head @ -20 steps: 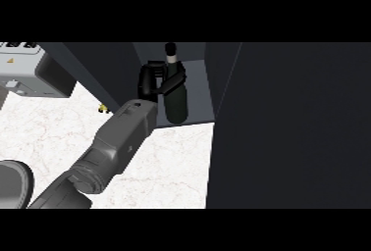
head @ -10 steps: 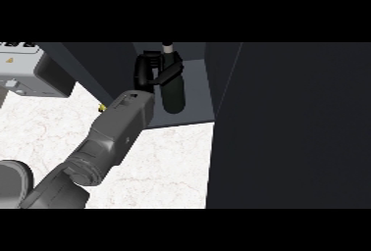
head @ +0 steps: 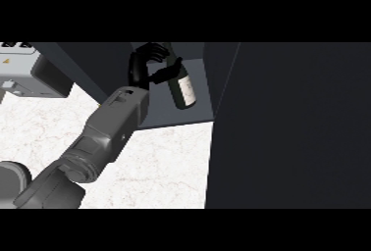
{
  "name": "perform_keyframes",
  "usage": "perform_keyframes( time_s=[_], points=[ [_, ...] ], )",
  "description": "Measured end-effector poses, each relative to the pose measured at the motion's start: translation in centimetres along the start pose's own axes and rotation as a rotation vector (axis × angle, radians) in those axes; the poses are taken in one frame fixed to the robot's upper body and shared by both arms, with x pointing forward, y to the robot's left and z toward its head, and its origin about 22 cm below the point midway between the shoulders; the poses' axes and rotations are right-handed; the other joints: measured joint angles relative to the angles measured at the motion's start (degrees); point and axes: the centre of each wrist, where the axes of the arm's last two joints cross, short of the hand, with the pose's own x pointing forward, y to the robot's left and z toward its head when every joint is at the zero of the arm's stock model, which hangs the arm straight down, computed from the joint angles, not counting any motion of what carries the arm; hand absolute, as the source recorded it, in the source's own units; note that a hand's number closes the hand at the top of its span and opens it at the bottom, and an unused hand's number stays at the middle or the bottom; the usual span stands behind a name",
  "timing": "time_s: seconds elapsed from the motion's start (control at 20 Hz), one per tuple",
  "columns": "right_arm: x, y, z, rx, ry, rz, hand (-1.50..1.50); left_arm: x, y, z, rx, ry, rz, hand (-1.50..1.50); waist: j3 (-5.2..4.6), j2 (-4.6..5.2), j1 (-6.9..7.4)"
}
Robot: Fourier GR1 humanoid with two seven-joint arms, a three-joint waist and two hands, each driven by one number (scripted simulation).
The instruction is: Pick up the wine, place it into the cabinet and close the cabinet
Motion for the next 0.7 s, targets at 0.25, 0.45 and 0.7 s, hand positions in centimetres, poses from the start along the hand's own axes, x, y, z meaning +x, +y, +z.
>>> perform_keyframes(
  time_s=[0.25,0.45,0.7],
  points=[
    [-0.03,0.09,-0.09,-0.002,-0.001,0.0,-1.5,-0.59,0.27,0.24,0.006,0.016,-0.044,-1.5,0.02,0.01,0.02],
    [0.0,0.21,-0.13,0.001,-0.003,-0.007,-1.5,-0.74,0.35,0.3,0.015,0.038,-0.058,-1.5,0.0,0.09,-0.15],
    [-0.01,0.27,-0.08,0.005,-0.002,-0.006,-1.5,-0.82,0.42,0.32,0.033,0.042,-0.057,-1.5,0.0,0.08,-0.19]
  ],
)
